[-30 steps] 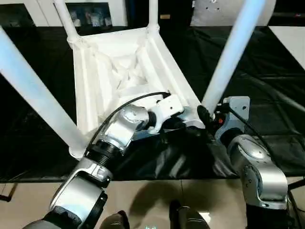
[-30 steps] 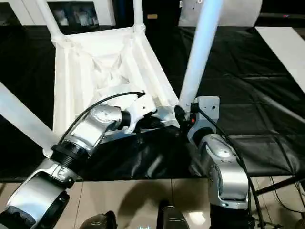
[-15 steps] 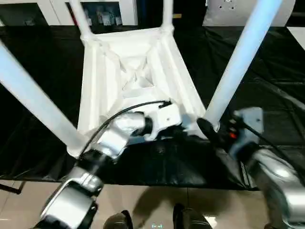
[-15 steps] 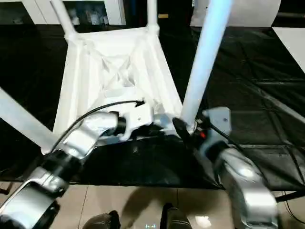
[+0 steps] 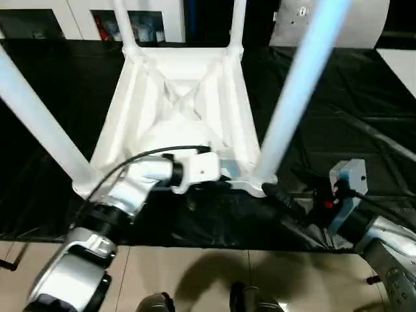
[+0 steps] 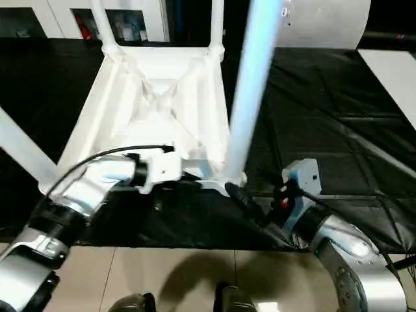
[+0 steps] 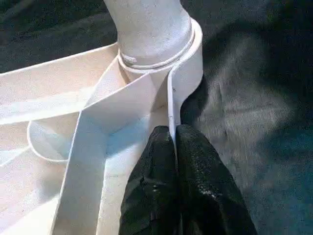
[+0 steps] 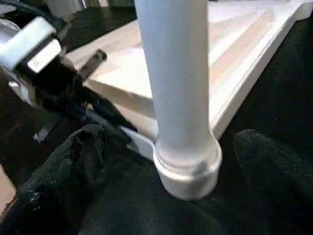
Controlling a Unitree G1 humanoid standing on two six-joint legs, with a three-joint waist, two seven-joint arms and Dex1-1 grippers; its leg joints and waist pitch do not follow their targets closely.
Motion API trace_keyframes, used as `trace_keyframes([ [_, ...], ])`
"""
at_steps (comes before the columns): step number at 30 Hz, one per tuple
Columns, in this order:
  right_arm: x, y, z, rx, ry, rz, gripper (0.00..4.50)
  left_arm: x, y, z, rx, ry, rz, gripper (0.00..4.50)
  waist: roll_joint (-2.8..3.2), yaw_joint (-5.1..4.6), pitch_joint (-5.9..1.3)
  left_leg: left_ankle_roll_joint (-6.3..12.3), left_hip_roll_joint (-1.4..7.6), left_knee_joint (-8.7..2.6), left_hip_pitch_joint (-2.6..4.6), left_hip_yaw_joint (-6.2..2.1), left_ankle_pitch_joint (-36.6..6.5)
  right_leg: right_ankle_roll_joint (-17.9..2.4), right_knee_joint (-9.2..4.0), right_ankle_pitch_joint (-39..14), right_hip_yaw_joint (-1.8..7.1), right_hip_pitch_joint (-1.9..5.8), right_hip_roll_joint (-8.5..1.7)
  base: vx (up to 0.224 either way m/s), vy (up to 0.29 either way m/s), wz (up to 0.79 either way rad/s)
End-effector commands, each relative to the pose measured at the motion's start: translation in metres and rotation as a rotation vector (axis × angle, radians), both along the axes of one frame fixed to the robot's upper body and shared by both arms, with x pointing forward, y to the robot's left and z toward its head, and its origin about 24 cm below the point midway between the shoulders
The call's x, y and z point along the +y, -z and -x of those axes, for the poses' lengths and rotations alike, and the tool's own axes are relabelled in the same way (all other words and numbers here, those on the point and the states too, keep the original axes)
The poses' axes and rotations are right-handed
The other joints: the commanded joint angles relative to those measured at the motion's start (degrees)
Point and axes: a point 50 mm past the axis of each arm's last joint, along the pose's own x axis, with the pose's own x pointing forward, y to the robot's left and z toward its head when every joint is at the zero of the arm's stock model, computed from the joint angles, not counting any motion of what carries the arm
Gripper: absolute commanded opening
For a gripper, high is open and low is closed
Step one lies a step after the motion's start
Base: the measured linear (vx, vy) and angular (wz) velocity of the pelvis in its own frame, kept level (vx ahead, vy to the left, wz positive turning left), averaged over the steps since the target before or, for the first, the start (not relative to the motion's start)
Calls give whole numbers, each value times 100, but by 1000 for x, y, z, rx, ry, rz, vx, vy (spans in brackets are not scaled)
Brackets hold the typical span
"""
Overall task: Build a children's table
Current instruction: Rotate leg to tighten, then flip table
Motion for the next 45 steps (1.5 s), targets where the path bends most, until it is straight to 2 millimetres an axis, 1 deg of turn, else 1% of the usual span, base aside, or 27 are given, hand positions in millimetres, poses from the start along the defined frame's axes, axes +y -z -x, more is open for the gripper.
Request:
trace_keyframes([
  [1, 1, 1, 1, -16, 16, 12, 450, 8, -22, -4, -83, -29, 102, 53, -95, 82, -661, 445, 216, -296, -34, -45, -563, -814, -299, -1830, 244, 462, -379, 0, 0, 0],
  [6, 4, 6, 5, 44, -1, 65, 450, 12, -24, 6, 35, -154, 320, 88, -75, 129, -661, 306, 237, -277, 1, -29, -732, -1110, -249, -1671, 262, 450, -377, 0, 0, 0],
  [8, 10, 7, 8, 37, -24, 42, 450, 13, -21, 9, 80, -280, 425, 106, -91, 170, -645, 323, 197, -257, -2, -15, -1075, -813, -388, -2618, 224, 418, -357, 0, 0, 0],
  [16, 21, 4, 15, 0, -94, -27, 450, 30, -10, 34, 133, -641, 667, 170, -56, 110, -644, 189, 159, -211, 54, -86, -1852, 15, -619, -4076, 45, 317, -312, 0, 0, 0],
  [18, 20, 5, 13, -4, -71, -18, 450, 37, -10, 44, 98, -713, 687, 184, -42, 15, -570, 182, 181, -209, 140, -111, -2278, 217, -809, -4435, -126, 263, -302, 0, 0, 0],
  [19, 20, 7, 12, -4, -56, -11, 450, 39, -9, 47, 86, -740, 682, 184, 17, -80, -546, 179, 214, -221, 177, -144, -2588, 352, -928, -4411, -328, 333, -275, 0, 0, 0],
  [20, 19, 12, 5, -8, -15, 2, 450, 40, -6, 53, 64, -795, 671, 196, 112, -146, -495, 151, 388, -362, 229, -242, -3261, 424, -948, -4005, -533, 442, -193, 0, 0, 0],
  [21, 19, 14, 3, -8, -3, 8, 450, 40, -6, 55, 52, -808, 669, 209, 196, -121, -476, 51, 676, -662, 114, -381, -3906, 295, -559, -3199, -516, 636, -133, -65, 8, -5],
  [22, 20, 16, -1, -14, 18, 16, 450, 40, -6, 58, 38, -832, 676, 218, 257, -28, -445, -70, 1018, -1026, -129, -519, -4566, 72, 341, -1962, -331, 835, -124, -99, -25, 6],
  [23, 22, 18, -4, -17, 25, 17, 450, 40, -6, 61, 32, -873, 696, 221, 44, 208, -349, 88, 995, -1268, -253, -476, -5227, -138, 963, -1029, -196, 672, 31, -99, -25, 6],
  [24, 23, 18, -5, -20, 26, 16, 450, 40, -7, 63, 27, -890, 702, 229, 140, 285, -399, 44, 1007, -1283, -183, -515, -5131, -118, 1060, -1408, -65, 670, 44, -53, -109, 29],
  [25, 24, 17, -6, -24, 26, 12, 450, 40, -8, 66, 22, -917, 711, 240, -20, 207, -512, 50, 888, -955, 118, -651, -4363, -342, 780, -2063, 245, 549, -155, 43, -206, 33],
  [26, 29, 16, -8, -30, 2, -13, 450, 46, -3, 69, 4, -996, 678, 253, -175, 76, -470, -162, 347, -264, 377, -348, -3518, -1437, -151, -3192, 232, 257, -251, 43, -206, 33],
  [27, 30, 16, -8, -31, -3, -14, 450, 46, -3, 70, 2, -1003, 677, 262, -304, 216, -411, 122, -209, 826, 555, 0, -2613, -1788, -613, -4295, 154, -22, -370, 64, -135, 15],
  [28, 35, 14, -9, -44, -49, -8, 450, 53, 3, 75, 11, -1086, 689, 267, -309, 459, -509, 665, -151, 890, -182, -155, -1065, -1746, -569, -4590, 848, 802, -779, 86, -69, -2],
  [29, 36, 14, -9, -45, -54, -8, 450, 53, 3, 75, 12, -1094, 690, 274, -348, 613, -496, 505, -109, 517, -252, -291, -340, -508, -377, -4155, 908, 862, -716, 86, -69, -2],
  [30, 36, 14, -9, -45, -54, -8, 450, 53, 3, 75, 12, -1094, 690, 286, -348, 613, -496, 505, -109, 517, -252, -291, -340, -508, -377, -4155, 908, 862, -716, 55, -106, 14],
  [31, 37, 13, -10, -54, -67, -13, 450, 58, 7, 77, 28, -1155, 682, 297, -283, 627, -545, 661, 68, 149, 30, -331, -222, -113, -250, -3004, 896, 714, -684, -35, -109, 23],
  [32, 40, 12, -13, -71, -79, -23, 450, 71, 10, 79, 12, -1261, 643, 303, -316, 628, -633, 943, -26, 151, -113, -355, -27, -161, -137, -2116, 862, 844, -596, -35, -109, 23],
  [33, 40, 12, -13, -71, -79, -23, 450, 71, 10, 79, 12, -1261, 643, 305, -268, 646, -619, 991, 13, 143, -109, -363, 56, -318, -138, -1765, 837, 793, -635, -35, -81, 7],
  [34, 43, 10, -13, -75, -104, -36, 450, 78, 11, 80, -9, -1321, 622, 311, -224, 601, -564, 1001, 114, 6, -85, -374, 202, -580, -126, -1358, 635, 707, -490, 0, 0, 0],
  [35, 47, 8, -12, -76, -152, -54, 450, 87, 11, 81, -23, -1388, 618, 311, -215, 533, -547, 1002, 244, -79, 18, -386, 18, -744, -103, -1300, 489, 623, -377, 0, 0, 0],
  [37, 52, 6, -11, -67, -222, -68, 450, 97, 12, 83, -45, -1477, 615, 311, -182, 458, -584, 943, 467, -152, 105, -484, -256, -913, -68, -1108, 383, 614, -373, 0, 0, 0],
  [38, 55, 6, -10, -61, -255, -71, 450, 101, 12, 84, -52, -1511, 615, 311, -162, 434, -589, 949, 530, -175, 144, -501, -319, -1050, -37, -799, 386, 602, -435, 0, 0, 0],
  [40, 56, 7, -14, -69, -253, -57, 450, 107, 11, 86, -85, -1556, 622, 337, -155, 393, -582, 915, 522, -182, 107, -478, -384, -1137, -45, -643, 393, 612, -476, -9, 27, 1],
  [42, 56, 8, -18, -78, -234, -48, 450, 108, 10, 86, -99, -1567, 627, 348, -192, 318, -566, 743, 468, -228, 54, -452, -618, -1170, -92, -851, 381, 666, -525, -23, 54, 0],
  [45, 43, 8, -47, -126, 48, 4, 450, 113, 4, 84, -157, -1541, 599, 384, -199, 219, -514, 394, 423, -282, 63, -425, -1058, -1065, -175, -1610, 399, 597, -530, 0, 0, 0],
])
